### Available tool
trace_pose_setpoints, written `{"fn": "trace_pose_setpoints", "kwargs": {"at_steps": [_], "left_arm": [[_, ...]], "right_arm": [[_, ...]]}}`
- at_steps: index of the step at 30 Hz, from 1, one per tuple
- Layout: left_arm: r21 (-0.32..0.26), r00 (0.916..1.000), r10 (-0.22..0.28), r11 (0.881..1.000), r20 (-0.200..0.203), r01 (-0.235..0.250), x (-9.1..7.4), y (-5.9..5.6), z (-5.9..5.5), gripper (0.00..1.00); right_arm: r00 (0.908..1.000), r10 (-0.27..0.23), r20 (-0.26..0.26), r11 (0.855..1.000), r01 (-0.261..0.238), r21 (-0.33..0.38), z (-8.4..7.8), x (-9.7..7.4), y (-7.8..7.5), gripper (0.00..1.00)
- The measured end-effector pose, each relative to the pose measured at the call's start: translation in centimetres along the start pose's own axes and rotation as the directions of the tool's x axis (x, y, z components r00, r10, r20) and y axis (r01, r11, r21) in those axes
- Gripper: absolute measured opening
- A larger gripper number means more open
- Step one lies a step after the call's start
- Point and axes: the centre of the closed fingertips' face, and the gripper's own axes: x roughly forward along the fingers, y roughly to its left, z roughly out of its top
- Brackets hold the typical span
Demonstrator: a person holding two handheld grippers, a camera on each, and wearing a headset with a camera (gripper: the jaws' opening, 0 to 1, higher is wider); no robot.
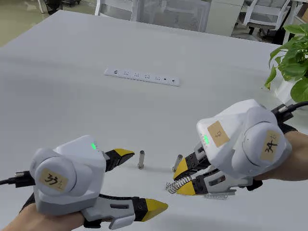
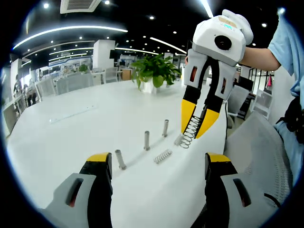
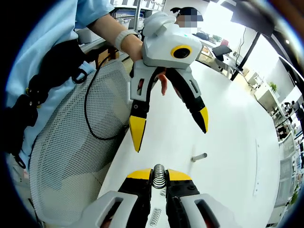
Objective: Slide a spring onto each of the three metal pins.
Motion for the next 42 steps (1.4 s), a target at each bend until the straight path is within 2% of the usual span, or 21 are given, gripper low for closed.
{"fn": "trace_pose_setpoints", "kwargs": {"at_steps": [6,8,16,27,30,34,37,42], "left_arm": [[-0.038,0.9988,0.048,0.998,-0.001,-0.048,-0.5,1.4,-0.5,0.94],[-0.048,0.9975,0.069,0.996,-0.015,-0.070,-0.5,1.7,-0.8,0.99],[-0.051,0.9963,0.079,0.995,-0.035,-0.081,-0.7,2.1,-1.3,0.99],[-0.041,0.9944,0.098,0.994,-0.040,-0.099,-0.8,2.3,-1.4,0.99],[-0.041,0.9941,0.100,0.994,-0.041,-0.102,-0.8,2.3,-1.6,0.99],[-0.046,0.9936,0.103,0.993,-0.046,-0.105,-0.8,2.2,-1.9,0.99],[-0.043,0.9930,0.104,0.993,-0.057,-0.106,-0.7,2.2,-2.3,0.99],[-0.050,0.9934,0.100,0.993,-0.055,-0.103,-0.6,2.1,-2.2,0.99]], "right_arm": [[0.9996,0.021,-0.017,1.000,-0.021,-0.019,0.1,0.4,-0.5,0.07],[0.9994,0.029,-0.016,0.999,-0.030,-0.018,0.2,0.6,-0.7,0.07],[0.9991,0.040,-0.013,0.999,-0.041,-0.014,0.6,1.0,-2.4,0.06],[0.9955,0.053,-0.078,0.998,-0.056,-0.035,0.1,1.1,-5.6,0.06],[0.9952,0.057,-0.079,0.998,-0.059,-0.031,0.3,1.2,-6.4,0.06],[0.9919,0.063,-0.110,0.996,-0.069,-0.052,0.2,1.5,-7.3,0.06],[0.9861,0.064,-0.153,0.994,-0.077,-0.078,-0.1,1.9,-7.9,0.06],[0.9803,0.075,-0.183,0.991,-0.094,-0.100,0.0,2.7,-9.1,0.06]]}}
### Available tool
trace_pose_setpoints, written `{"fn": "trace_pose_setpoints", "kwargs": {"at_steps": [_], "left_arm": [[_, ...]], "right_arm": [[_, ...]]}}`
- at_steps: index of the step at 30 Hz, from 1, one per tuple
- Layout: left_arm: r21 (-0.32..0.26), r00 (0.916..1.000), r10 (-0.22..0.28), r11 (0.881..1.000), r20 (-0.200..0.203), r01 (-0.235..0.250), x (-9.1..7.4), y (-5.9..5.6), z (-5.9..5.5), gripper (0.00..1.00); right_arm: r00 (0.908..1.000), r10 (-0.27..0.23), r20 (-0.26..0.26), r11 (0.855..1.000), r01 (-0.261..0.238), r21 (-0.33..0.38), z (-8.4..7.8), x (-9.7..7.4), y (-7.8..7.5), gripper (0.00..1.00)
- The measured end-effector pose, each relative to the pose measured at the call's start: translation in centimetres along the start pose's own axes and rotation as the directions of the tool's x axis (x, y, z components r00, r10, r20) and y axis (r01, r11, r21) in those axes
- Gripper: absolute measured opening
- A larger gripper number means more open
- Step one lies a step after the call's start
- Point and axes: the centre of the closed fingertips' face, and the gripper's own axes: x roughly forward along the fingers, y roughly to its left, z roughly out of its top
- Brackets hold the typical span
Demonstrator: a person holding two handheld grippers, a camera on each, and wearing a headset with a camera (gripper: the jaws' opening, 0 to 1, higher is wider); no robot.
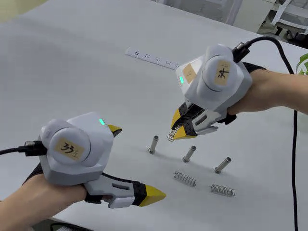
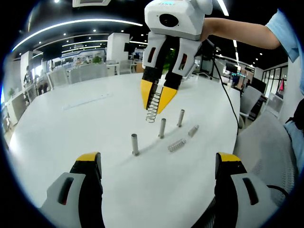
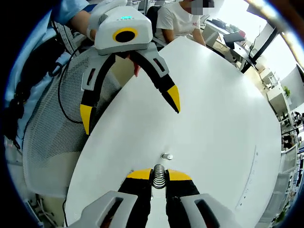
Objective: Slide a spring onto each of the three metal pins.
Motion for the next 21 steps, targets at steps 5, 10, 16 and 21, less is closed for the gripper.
{"fn": "trace_pose_setpoints", "kwargs": {"at_steps": [5,10,16,21], "left_arm": [[-0.005,1.0000,-0.001,1.000,0.003,0.001,0.1,0.0,0.1,0.99],[-0.004,1.0000,0.000,1.000,0.001,0.000,0.1,-0.1,0.1,0.98],[-0.016,1.0000,0.009,1.000,0.004,-0.009,0.1,0.1,0.1,0.99],[-0.023,1.0000,0.009,1.000,0.004,-0.009,0.0,0.2,0.0,0.99]], "right_arm": [[0.9997,0.010,-0.024,1.000,-0.010,-0.022,0.4,0.5,-0.5,0.06],[0.9983,0.027,-0.052,0.999,-0.029,-0.034,0.6,1.3,-0.7,0.07],[0.9977,0.041,-0.053,0.999,-0.043,-0.033,1.0,1.9,-1.1,0.07],[0.9968,0.050,-0.062,0.998,-0.052,-0.035,1.0,2.2,-1.5,0.07]]}}
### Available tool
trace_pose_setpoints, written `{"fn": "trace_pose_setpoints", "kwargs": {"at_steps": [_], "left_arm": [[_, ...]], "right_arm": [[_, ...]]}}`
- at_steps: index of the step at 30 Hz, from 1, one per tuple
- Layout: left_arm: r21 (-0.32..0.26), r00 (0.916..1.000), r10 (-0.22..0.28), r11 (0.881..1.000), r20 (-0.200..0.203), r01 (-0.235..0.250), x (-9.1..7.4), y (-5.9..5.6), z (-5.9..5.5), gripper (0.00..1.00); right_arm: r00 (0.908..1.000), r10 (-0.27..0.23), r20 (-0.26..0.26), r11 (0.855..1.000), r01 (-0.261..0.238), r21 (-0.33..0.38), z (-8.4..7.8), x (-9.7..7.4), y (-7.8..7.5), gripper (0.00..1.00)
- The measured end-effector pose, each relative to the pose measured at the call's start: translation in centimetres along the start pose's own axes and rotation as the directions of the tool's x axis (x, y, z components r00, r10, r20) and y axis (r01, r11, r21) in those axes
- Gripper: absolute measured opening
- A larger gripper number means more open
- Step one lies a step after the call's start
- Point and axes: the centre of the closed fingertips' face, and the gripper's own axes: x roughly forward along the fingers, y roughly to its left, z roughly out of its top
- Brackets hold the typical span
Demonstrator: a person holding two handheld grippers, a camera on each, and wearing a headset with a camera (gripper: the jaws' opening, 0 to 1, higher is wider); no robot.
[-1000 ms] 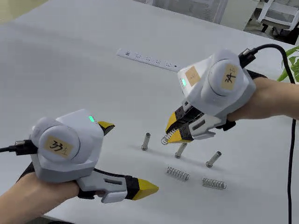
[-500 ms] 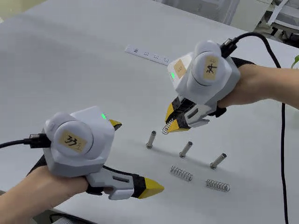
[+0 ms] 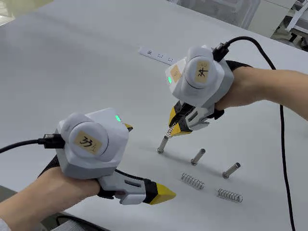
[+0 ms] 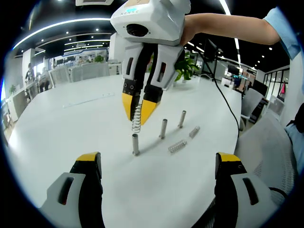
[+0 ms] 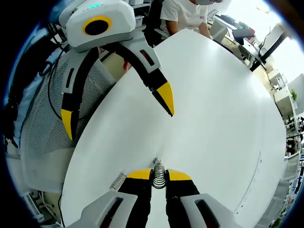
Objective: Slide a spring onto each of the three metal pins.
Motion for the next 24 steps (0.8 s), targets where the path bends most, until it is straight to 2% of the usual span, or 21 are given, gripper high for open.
{"fn": "trace_pose_setpoints", "kwargs": {"at_steps": [6,24], "left_arm": [[-0.002,1.0000,-0.007,1.000,-0.002,0.007,0.0,-0.3,-0.1,0.99],[-0.015,0.9999,-0.015,1.000,-0.008,0.015,0.0,-0.4,-0.6,0.99]], "right_arm": [[0.9996,0.007,-0.027,1.000,-0.007,-0.015,-0.1,0.3,-0.1,0.07],[0.9985,0.030,-0.045,1.000,-0.030,-0.006,-0.4,1.4,-0.1,0.07]]}}
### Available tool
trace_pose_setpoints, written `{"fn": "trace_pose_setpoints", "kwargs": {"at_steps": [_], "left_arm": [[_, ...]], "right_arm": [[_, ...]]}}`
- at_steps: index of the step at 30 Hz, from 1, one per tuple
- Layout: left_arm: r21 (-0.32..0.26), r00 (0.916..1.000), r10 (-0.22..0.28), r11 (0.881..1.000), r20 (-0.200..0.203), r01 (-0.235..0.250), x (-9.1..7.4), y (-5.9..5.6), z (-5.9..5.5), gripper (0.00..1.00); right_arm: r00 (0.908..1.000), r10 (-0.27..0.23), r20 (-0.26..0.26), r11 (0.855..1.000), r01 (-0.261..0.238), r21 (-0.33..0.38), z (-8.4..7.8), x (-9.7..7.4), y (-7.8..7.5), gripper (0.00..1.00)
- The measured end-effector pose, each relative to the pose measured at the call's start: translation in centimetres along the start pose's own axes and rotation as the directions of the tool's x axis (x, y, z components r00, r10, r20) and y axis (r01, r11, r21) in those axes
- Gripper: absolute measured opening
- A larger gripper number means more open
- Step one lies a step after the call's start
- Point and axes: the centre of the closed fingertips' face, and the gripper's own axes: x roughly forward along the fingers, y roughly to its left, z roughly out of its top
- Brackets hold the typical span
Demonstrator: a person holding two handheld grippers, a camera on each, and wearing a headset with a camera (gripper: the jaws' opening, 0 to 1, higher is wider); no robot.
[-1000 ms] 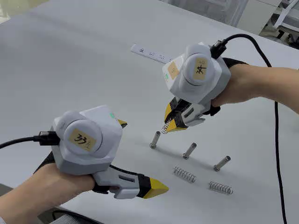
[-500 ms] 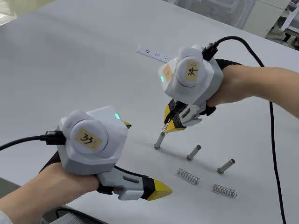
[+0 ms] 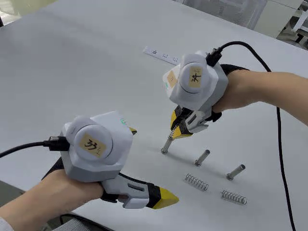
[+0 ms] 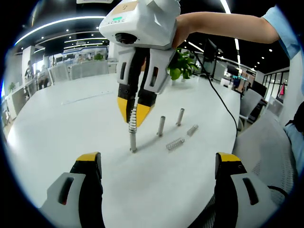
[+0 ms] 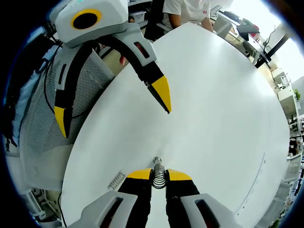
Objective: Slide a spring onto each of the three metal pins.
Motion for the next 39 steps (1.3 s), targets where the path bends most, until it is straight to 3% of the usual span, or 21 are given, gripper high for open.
{"fn": "trace_pose_setpoints", "kwargs": {"at_steps": [7,22,39], "left_arm": [[-0.004,1.0000,-0.002,1.000,-0.001,0.002,0.0,0.0,-0.1,0.98],[-0.014,1.0000,0.001,1.000,-0.004,-0.001,-0.2,0.1,-0.5,0.97],[-0.024,1.0000,0.000,1.000,-0.009,0.000,-0.2,0.0,-0.9,0.96]], "right_arm": [[1.0000,0.005,-0.006,1.000,-0.005,0.002,0.0,0.4,0.1,0.07],[0.9980,0.021,-0.061,1.000,-0.020,0.014,-0.7,3.2,0.5,0.07],[0.9975,0.008,-0.071,0.999,-0.005,0.037,-1.6,5.2,0.7,0.07]]}}
